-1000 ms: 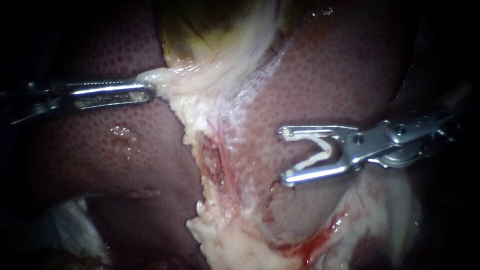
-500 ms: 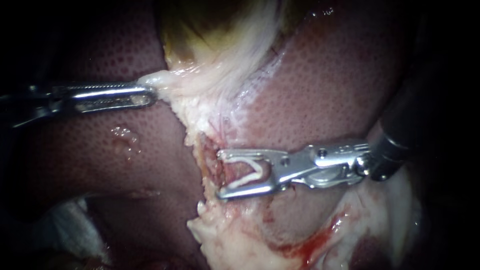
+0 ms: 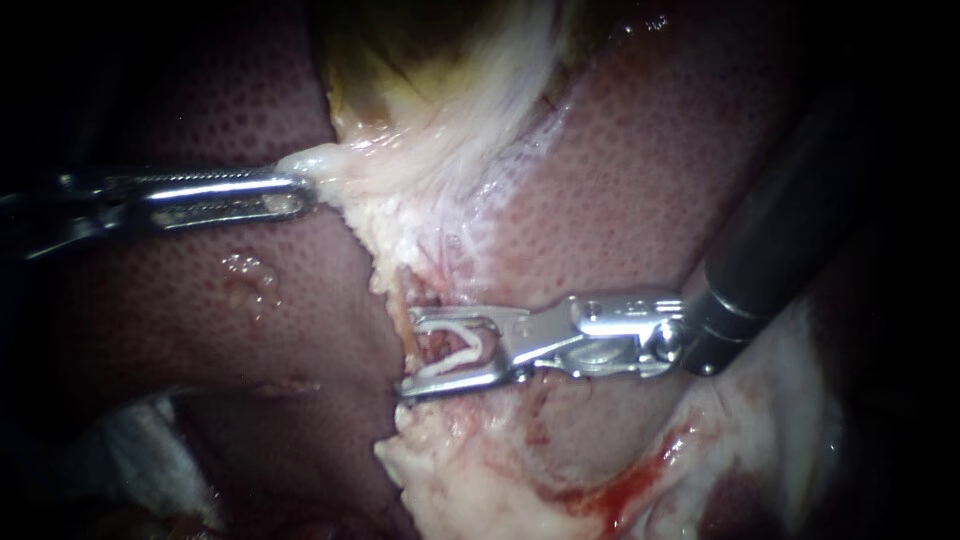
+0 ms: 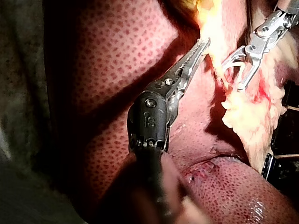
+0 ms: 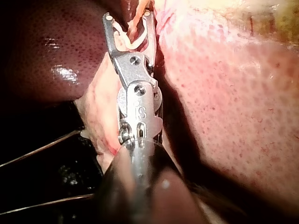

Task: Clipping first clip left tube

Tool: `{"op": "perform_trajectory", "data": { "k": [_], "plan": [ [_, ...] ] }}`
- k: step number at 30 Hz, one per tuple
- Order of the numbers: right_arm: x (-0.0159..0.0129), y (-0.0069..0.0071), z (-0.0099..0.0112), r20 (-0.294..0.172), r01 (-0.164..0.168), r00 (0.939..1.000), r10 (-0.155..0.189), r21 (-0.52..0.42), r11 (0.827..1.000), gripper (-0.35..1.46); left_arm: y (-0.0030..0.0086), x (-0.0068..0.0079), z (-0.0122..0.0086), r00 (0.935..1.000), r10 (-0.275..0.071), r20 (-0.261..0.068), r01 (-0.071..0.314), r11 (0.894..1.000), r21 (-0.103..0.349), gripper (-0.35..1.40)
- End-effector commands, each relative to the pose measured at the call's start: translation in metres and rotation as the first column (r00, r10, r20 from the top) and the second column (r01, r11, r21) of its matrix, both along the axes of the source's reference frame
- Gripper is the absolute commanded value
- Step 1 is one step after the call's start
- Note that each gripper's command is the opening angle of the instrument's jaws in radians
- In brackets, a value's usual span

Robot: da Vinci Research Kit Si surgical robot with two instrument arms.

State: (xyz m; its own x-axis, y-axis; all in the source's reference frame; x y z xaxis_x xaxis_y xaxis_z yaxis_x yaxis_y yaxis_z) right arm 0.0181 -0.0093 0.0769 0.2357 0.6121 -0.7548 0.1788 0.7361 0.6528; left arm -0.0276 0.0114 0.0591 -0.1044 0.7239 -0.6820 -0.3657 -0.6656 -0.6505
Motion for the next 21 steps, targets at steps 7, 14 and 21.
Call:
{"op": "perform_trajectory", "data": {
  "k": [7,14,21],
  "plan": [
    [0.0019,-0.0018,0.001,-0.011,0.038,0.9992,-0.038,0.036,0.999,0.5,0.0,-0.0001,0.0001,1.0,-0.001,-0.001,0.001,1.0,0.0,-0.35],
    [0.0026,-0.0018,0.0012,-0.009,0.038,0.9992,-0.038,0.04,0.998,0.48,-0.0001,-0.0003,0.0002,1.0,-0.002,-0.002,0.002,1.0,-0.001,-0.35],
    [0.0025,-0.0014,0.0018,0.016,0.015,0.9997,-0.016,0.075,0.997,0.25,-0.0001,-0.0003,0.0002,1.0,-0.002,-0.002,0.002,1.0,-0.002,-0.35]
  ]
}}
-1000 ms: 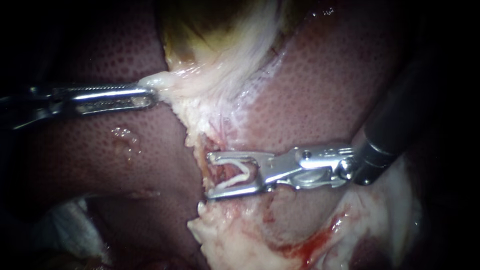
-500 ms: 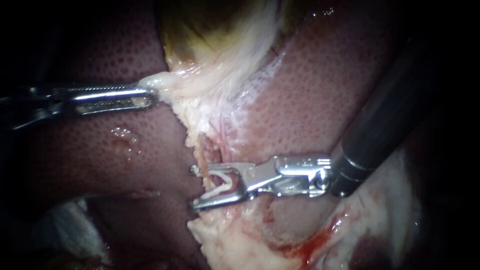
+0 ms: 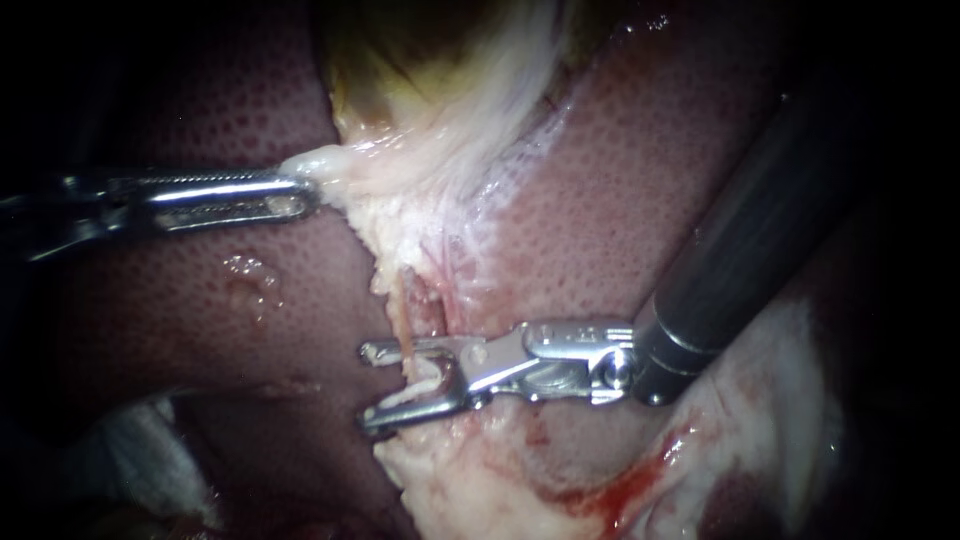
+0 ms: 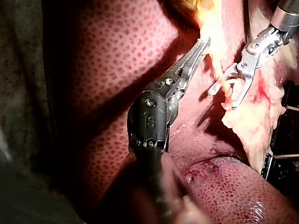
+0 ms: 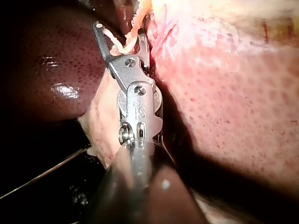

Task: Clipping first clip left tube

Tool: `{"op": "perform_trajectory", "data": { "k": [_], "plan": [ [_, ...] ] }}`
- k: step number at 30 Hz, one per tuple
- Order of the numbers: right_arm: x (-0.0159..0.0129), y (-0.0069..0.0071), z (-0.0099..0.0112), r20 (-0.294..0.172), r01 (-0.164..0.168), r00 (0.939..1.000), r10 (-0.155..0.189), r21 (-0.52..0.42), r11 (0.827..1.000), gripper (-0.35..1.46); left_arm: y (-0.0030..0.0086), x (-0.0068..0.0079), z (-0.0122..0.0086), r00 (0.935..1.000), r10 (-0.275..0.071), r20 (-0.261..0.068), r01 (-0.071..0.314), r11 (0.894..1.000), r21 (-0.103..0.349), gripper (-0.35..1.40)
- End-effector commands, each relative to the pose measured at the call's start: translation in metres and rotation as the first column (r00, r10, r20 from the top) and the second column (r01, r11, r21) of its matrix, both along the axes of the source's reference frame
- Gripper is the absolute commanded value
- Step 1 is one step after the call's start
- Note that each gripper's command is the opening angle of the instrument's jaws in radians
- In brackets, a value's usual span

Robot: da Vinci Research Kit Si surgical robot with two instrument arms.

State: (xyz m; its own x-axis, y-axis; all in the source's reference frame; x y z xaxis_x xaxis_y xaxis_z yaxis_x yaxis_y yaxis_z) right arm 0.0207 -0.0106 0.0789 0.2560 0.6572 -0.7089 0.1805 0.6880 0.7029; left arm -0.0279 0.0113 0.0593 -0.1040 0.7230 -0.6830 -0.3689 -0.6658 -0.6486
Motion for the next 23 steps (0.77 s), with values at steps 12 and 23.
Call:
{"op": "perform_trajectory", "data": {
  "k": [12,23],
  "plan": [
    [-0.0005,-0.0004,0.0002,0.107,0.056,0.9921,-0.065,0.088,0.995,-0.35,0.0,-0.0001,0.0001,1.0,0.0,0.0,0.0,1.0,0.0,-0.35],
    [-0.0006,-0.0003,0.0003,0.109,0.057,0.9918,-0.067,0.088,0.994,-0.35,0.0001,-0.0001,0.0002,1.0,0.0,0.0,0.0,1.0,0.0,-0.35]
  ]
}}
